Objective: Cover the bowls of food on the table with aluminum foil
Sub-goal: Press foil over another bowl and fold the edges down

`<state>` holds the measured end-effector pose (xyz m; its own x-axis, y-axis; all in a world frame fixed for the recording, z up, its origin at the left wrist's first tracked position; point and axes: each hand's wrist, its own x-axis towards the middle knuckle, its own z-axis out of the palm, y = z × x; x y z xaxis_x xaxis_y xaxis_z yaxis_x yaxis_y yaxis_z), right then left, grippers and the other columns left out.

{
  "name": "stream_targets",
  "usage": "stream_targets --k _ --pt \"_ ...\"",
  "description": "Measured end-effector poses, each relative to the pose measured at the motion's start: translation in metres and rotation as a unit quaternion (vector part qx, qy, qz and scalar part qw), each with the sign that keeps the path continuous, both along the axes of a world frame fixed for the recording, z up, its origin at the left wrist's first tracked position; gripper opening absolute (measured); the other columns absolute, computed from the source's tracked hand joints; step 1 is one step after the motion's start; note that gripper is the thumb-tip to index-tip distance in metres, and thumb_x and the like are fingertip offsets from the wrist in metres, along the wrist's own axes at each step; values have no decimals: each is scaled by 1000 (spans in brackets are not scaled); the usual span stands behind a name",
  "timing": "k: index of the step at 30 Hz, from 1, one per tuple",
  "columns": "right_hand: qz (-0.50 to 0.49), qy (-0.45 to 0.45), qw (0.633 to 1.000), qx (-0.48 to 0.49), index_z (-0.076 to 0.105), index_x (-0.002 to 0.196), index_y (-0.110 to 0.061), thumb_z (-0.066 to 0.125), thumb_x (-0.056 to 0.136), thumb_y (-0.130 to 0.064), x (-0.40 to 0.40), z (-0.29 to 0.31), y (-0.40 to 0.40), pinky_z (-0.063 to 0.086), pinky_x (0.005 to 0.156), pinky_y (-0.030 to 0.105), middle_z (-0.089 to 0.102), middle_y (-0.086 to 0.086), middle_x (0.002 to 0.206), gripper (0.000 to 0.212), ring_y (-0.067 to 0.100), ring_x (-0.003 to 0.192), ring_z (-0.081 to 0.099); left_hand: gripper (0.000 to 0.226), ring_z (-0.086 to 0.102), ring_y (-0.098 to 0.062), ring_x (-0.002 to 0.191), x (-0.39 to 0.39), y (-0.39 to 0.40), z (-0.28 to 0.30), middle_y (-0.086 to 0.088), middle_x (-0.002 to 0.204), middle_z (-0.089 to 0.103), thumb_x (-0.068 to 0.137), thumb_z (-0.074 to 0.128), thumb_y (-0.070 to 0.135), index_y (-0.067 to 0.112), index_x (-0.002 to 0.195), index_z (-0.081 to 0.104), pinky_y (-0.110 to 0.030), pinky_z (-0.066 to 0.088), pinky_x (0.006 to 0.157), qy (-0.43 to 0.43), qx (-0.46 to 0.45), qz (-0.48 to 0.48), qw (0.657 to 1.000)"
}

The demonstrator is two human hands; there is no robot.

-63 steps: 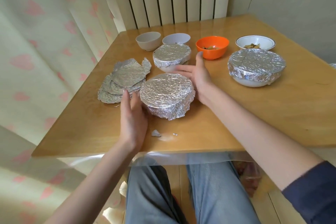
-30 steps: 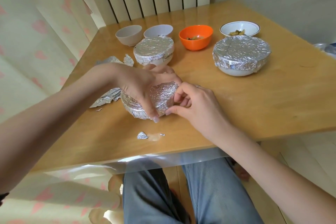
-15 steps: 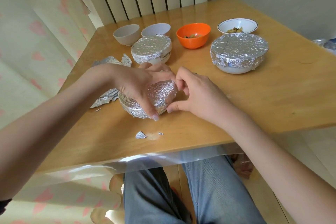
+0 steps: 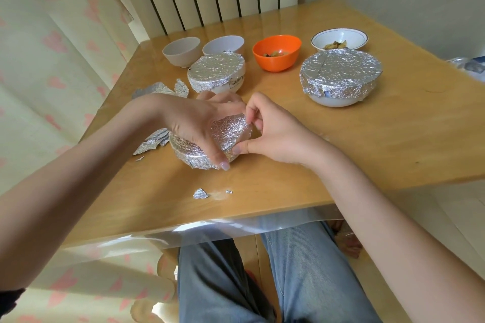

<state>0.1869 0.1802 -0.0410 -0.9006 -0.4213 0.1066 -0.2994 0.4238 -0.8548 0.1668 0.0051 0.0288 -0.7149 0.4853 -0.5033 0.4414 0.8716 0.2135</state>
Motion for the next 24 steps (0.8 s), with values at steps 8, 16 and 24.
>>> stream_targets --k 8,16,24 --pt "0 37 997 61 47 101 -26 81 71 -28 26 -18 20 33 60 20 46 -10 86 46 2 66 42 114 12 -33 147 13 -2 -8 16 157 4 40 49 101 65 139 5 -57 19 114 41 -87 165 982" --pt "-57 98 993 35 46 100 -15 75 74 -48 46 -25 -10 30 64 4 37 -13 81 51 6 78 37 126 -24 -8 145 14 -13 13 31 153 -21 48 85 63 73 134 -7 -54 1 117 3 -112 17 994" --pt "-59 114 991 29 56 81 -17 82 70 -35 26 -21 -15 40 59 19 56 -7 67 33 4 60 48 102 17 -15 132 3 -8 0 24 130 17 51 93 43 63 121 22 -50 32 109 24 -79 -11 996"
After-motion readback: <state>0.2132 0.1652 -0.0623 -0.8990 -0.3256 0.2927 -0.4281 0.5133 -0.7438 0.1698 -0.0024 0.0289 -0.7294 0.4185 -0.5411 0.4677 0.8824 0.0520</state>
